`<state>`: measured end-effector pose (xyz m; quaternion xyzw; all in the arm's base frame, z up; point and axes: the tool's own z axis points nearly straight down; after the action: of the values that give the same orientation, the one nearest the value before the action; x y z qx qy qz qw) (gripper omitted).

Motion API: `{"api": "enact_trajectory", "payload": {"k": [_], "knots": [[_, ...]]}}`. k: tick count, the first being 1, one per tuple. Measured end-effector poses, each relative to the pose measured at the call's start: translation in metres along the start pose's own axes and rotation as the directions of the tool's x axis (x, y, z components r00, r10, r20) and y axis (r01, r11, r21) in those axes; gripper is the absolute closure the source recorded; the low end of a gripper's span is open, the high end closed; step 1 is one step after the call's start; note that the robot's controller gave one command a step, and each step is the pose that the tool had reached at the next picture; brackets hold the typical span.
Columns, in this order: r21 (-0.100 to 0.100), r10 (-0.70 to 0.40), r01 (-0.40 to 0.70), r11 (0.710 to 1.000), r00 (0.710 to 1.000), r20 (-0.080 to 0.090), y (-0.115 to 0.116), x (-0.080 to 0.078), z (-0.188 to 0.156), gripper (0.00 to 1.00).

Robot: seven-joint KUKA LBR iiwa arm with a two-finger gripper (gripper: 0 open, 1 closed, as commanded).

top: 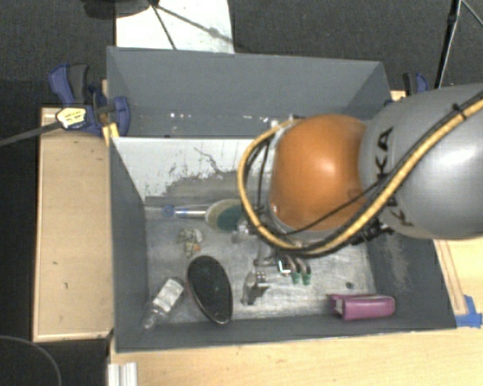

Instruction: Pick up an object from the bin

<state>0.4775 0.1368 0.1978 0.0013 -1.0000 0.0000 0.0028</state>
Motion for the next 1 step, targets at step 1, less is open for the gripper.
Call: {"api": "enact_trajectory", "payload": {"k": [1], "knots": [[-0.003, -0.047, 0.047, 0.999, 0.999, 0.006, 0.0485, -0.0537, 0.0974, 0.0]]}}
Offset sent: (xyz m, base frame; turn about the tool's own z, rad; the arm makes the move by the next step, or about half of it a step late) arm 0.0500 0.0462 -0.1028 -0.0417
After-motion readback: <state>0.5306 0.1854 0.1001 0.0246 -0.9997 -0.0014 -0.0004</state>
